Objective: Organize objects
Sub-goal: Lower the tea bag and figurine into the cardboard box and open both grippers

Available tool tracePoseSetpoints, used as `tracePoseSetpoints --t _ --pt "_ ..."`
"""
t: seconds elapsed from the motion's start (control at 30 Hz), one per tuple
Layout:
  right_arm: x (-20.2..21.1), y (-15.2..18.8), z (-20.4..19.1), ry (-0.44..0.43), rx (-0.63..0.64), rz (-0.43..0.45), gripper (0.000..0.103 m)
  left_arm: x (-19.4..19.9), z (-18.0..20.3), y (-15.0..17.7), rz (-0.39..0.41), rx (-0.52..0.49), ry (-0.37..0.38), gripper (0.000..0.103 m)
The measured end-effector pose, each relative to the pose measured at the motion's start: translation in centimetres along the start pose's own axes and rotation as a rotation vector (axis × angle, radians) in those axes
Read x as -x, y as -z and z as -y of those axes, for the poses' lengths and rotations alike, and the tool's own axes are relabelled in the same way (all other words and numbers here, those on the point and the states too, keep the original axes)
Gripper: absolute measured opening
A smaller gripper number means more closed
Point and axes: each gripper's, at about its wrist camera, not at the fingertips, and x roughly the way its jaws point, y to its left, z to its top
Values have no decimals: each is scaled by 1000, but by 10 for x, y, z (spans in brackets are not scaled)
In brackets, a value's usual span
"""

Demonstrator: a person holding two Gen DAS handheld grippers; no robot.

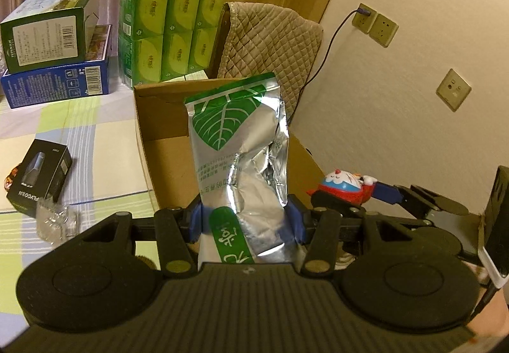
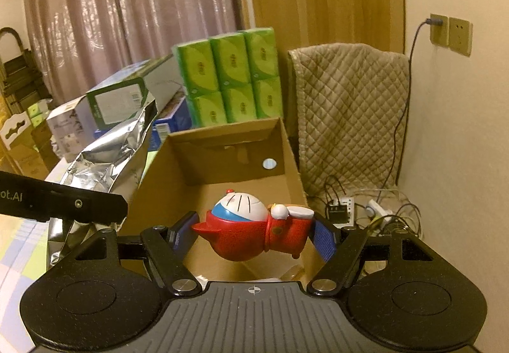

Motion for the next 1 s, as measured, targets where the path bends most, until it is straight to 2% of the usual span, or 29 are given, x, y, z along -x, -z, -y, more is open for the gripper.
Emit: tracePoseSetpoints --t 0.1,0.2,0.27,0.53,0.87,1.0 --pt "-5 0 5 5 -6 -3 71 -11 -1 -3 -2 11 -5 47" --pt "-8 -1 8 9 -12 -5 71 -19 -3 -6 5 14 -7 55" --pt "-8 0 10 10 -18 -6 71 -20 -4 -6 16 14 -21 55" --pt "-8 3 5 -8 -21 -15 71 -2 -16 3 35 18 -43 54" --pt "-9 5 -14 -31 -3 -29 71 10 -33 23 14 41 -67 55" --pt "-13 5 -20 -39 2 -38 71 14 -38 27 13 47 -74 59"
